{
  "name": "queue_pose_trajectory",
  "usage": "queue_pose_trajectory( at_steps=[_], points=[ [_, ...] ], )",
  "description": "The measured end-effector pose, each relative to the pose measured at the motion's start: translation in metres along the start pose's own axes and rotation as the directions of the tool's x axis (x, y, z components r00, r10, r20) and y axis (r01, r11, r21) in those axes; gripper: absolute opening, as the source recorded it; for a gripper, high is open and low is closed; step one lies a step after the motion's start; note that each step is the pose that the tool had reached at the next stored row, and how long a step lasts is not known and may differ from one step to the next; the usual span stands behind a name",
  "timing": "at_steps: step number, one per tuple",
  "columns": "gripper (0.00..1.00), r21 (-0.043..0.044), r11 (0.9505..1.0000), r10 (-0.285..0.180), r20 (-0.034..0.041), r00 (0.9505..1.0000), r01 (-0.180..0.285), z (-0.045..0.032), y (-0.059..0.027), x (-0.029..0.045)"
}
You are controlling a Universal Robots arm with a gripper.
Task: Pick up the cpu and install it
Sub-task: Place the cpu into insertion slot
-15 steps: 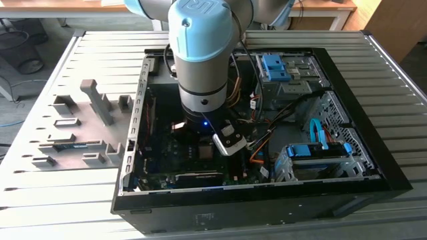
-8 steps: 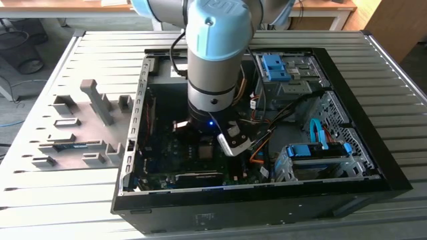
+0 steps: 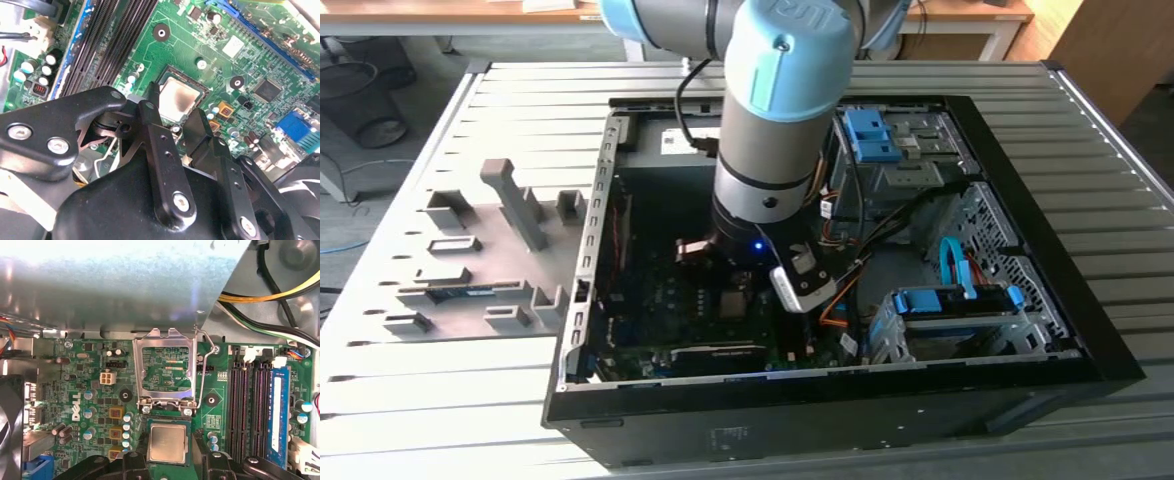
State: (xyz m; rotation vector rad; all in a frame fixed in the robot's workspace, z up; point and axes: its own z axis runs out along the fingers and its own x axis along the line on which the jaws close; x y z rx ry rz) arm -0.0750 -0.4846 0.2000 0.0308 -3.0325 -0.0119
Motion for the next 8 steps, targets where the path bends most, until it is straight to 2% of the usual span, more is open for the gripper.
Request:
queue_pose_trajectory(
  at_steps=[3,8],
  points=[
    [0.46,0.0004,1.0000,0.000,-0.0085,1.0000,0.000,0.0005,0.0001,-0.0013],
    [0.46,0.0001,1.0000,0.000,-0.0355,0.9994,0.000,0.0019,0.0004,-0.0096]
  ],
)
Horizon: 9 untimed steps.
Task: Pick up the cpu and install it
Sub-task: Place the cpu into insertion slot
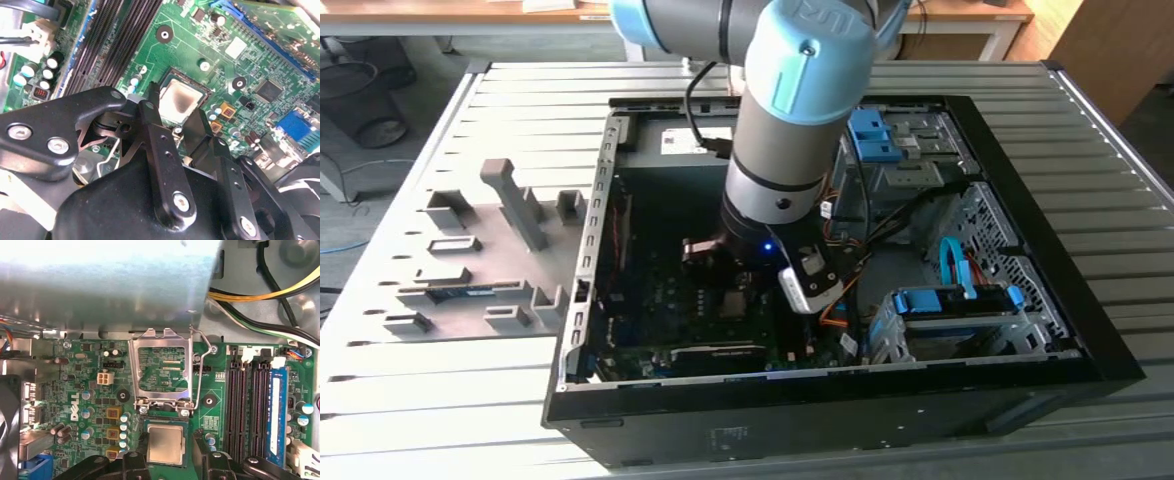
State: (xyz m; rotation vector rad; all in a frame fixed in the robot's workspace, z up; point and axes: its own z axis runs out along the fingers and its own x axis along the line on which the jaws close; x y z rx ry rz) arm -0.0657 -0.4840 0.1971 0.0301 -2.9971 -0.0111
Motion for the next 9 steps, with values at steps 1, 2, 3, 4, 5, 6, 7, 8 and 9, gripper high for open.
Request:
queue_pose_trajectory(
  at_steps=[1,2,3,4,5,6,7,8,9],
  points=[
    [0.46,-0.0001,1.0000,0.000,-0.0019,1.0000,0.000,0.0004,0.0002,-0.0004],
    [0.46,-0.0002,1.0000,0.000,-0.0028,1.0000,0.000,0.0007,0.0002,-0.0004],
    [0.46,0.0001,1.0000,0.000,-0.0031,1.0000,0.000,0.0010,0.0002,-0.0004],
    [0.46,-0.0001,1.0000,0.000,-0.0032,1.0000,0.000,0.0014,0.0002,-0.0005],
    [0.46,-0.0002,1.0000,0.000,-0.0032,1.0000,0.000,0.0018,0.0002,-0.0006],
    [0.46,-0.0001,1.0000,0.000,-0.0033,1.0000,0.000,0.0022,0.0002,-0.0007],
    [0.46,-0.0002,1.0000,0.000,-0.0033,1.0000,0.000,0.0027,0.0002,-0.0007],
    [0.46,-0.0001,1.0000,0.000,-0.0034,1.0000,0.000,0.0029,0.0002,-0.0007],
    [0.46,0.0000,1.0000,0.000,-0.0034,1.0000,0.000,0.0031,0.0002,-0.0008]
  ],
)
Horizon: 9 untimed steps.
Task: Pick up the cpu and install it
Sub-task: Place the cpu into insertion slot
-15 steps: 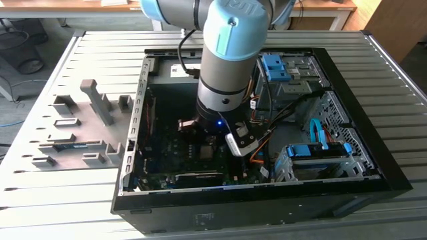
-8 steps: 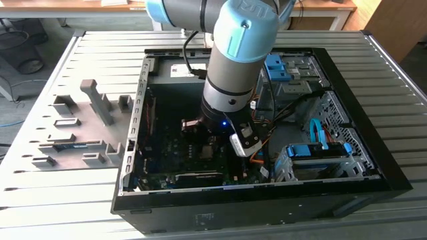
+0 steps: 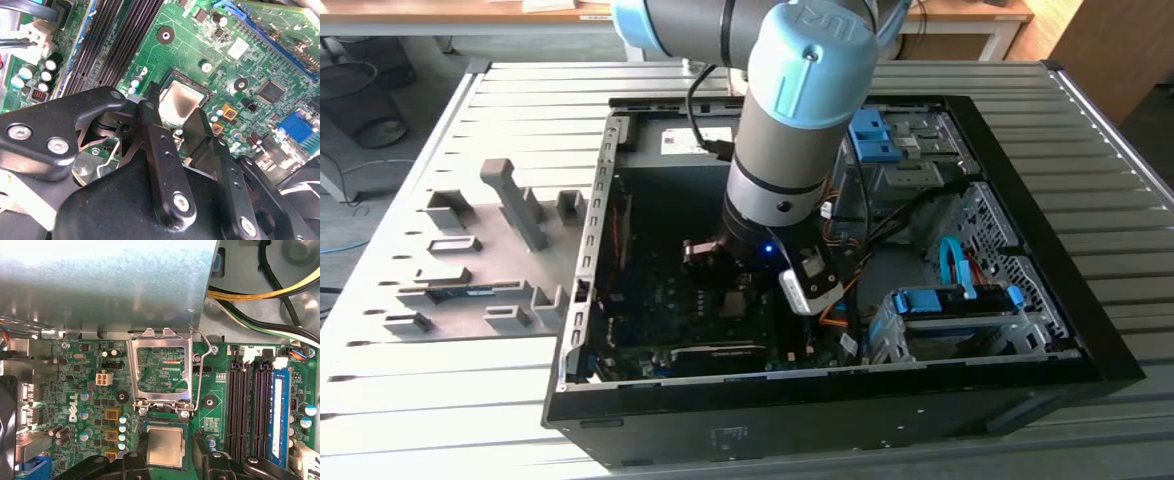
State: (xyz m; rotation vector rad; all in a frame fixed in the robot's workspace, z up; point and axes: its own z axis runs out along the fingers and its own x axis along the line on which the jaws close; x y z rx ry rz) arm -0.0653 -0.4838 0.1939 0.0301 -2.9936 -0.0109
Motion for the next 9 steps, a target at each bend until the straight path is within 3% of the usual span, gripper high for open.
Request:
queue_pose_trajectory(
  at_steps=[5,9],
  points=[
    [0.46,-0.0001,1.0000,0.000,0.0000,1.0000,0.000,0.0008,0.0000,0.0005],
    [0.46,-0.0003,1.0000,0.000,0.0001,1.0000,0.000,0.0018,0.0001,0.0051]
  ],
)
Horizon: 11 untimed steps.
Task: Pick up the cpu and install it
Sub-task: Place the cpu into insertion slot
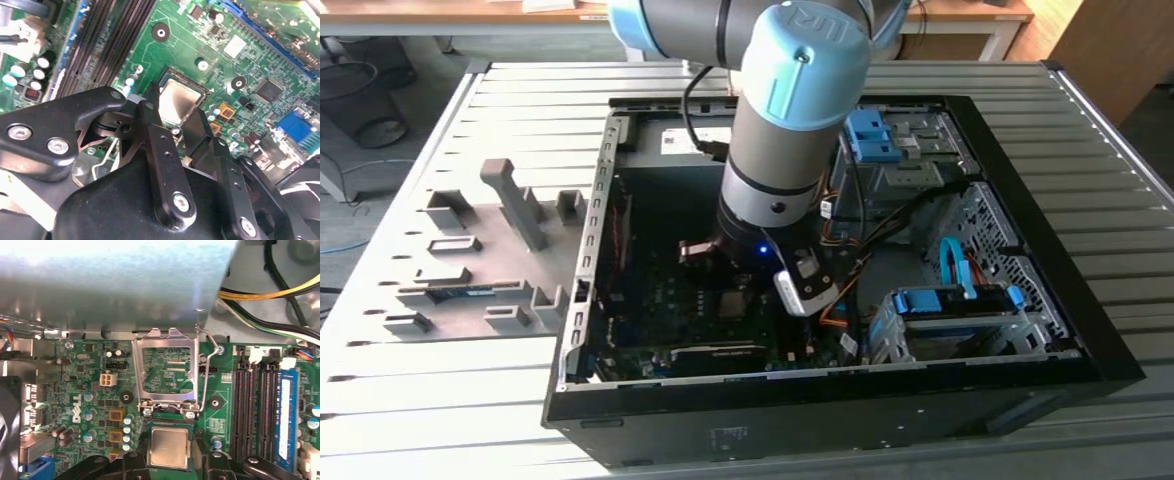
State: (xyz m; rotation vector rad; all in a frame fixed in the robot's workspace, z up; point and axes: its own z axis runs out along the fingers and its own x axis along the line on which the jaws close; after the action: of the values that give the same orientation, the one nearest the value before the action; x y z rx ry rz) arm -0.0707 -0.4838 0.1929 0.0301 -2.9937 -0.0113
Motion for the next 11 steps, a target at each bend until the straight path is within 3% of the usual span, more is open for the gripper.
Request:
queue_pose_trajectory(
  at_steps=[11],
  points=[
    [0.46,0.0002,1.0000,0.000,0.0000,1.0000,0.000,0.0011,0.0000,0.0054]
  ],
)
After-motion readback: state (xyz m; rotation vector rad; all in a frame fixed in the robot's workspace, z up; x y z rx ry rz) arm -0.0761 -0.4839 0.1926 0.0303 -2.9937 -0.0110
